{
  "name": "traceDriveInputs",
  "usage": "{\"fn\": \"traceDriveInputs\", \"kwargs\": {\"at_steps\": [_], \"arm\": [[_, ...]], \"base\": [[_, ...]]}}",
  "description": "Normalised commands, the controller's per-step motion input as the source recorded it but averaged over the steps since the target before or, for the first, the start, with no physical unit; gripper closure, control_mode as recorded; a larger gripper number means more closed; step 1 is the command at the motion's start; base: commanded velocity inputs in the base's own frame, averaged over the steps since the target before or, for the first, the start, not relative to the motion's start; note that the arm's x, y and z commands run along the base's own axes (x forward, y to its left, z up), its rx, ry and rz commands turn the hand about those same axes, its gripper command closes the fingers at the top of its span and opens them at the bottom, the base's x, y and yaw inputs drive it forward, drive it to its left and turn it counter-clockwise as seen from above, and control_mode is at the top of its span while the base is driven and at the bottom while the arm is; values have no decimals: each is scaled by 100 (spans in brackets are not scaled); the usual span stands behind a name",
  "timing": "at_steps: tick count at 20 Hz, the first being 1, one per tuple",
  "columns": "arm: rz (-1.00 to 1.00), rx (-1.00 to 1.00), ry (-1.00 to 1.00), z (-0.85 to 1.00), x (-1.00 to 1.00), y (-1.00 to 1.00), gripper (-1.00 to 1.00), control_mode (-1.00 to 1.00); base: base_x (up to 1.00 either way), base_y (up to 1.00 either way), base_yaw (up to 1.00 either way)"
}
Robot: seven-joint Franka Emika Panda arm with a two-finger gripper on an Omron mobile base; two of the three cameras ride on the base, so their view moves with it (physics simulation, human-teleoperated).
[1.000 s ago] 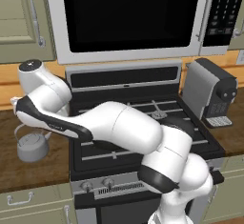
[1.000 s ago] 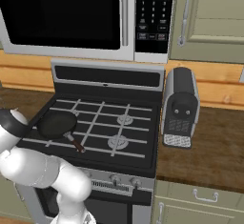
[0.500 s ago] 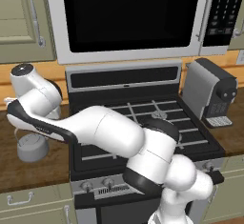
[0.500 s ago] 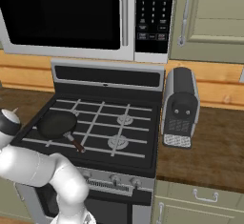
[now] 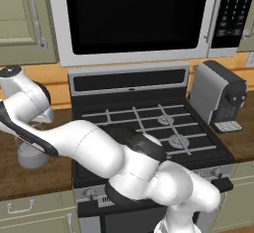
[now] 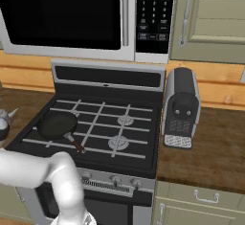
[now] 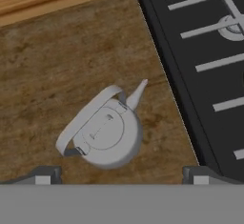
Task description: Pick the kettle from the counter and place it on a stove burner. Then turn the burner on.
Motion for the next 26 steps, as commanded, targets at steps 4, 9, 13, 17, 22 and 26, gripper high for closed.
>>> {"fn": "traceDriveInputs", "kwargs": {"at_steps": [4,9,13,17,22,26], "arm": [[-6,0,0,-11,9,19,-100,-100],[-6,0,0,-24,24,8,-100,-100],[-3,0,0,-41,31,1,-100,-100],[-3,0,0,-21,20,0,-100,-100],[-3,0,0,-19,21,7,-100,-100],[-4,0,0,-20,28,23,-100,-100]], "base": [[0,0,0],[0,0,0],[0,0,0],[0,0,0],[0,0,0],[0,0,0]]}}
